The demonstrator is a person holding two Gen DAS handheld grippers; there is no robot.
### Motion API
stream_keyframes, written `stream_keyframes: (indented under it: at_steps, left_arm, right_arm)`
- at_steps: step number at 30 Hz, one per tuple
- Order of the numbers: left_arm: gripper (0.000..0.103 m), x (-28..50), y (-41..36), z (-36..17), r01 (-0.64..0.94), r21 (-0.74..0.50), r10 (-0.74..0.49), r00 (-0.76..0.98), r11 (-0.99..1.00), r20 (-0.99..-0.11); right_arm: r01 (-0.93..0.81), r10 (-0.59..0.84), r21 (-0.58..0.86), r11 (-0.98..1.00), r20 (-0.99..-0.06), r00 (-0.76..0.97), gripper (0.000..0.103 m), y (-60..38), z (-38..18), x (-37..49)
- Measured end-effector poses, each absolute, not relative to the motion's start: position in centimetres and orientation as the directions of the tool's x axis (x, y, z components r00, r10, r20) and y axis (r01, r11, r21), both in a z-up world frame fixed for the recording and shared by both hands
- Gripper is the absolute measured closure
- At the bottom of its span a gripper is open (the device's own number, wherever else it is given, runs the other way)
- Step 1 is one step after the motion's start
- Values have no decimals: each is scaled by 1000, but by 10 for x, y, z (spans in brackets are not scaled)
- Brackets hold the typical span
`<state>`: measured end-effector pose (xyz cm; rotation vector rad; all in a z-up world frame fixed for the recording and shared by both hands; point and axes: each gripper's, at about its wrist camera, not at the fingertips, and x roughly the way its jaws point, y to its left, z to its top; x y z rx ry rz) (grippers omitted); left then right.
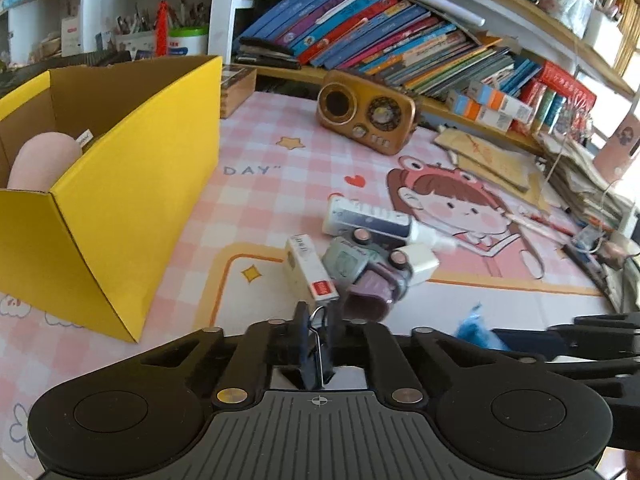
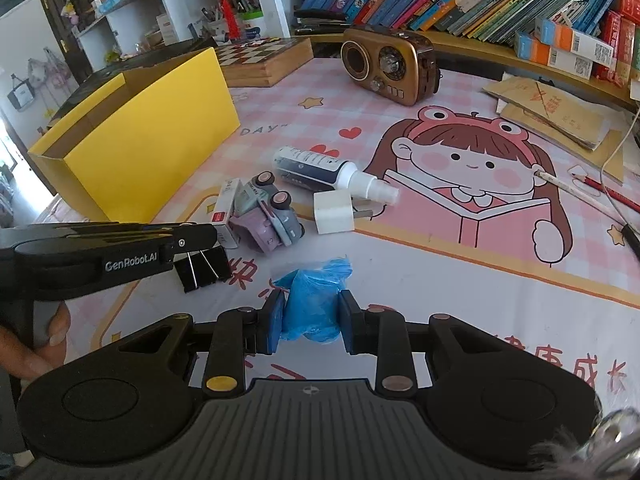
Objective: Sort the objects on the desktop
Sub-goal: 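Lift the blue bag with the right tool while the left tool grips the black binder clip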
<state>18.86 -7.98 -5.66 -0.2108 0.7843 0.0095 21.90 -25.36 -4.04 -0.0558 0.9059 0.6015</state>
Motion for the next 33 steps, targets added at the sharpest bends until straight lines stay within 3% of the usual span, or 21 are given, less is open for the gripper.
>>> stream_keyframes:
  at_steps: [11, 33]
  left_arm:
    - [103, 166, -77, -39, -97, -191, -60, 733, 977, -678]
    - [103, 90, -25, -20, 31, -236, -178, 752, 971, -635]
  right_arm:
    - [-521, 487, 216, 826, -739, 466, 76, -246, -35, 213]
    - [-435, 407, 170, 884, -736, 541, 77, -206, -17, 138]
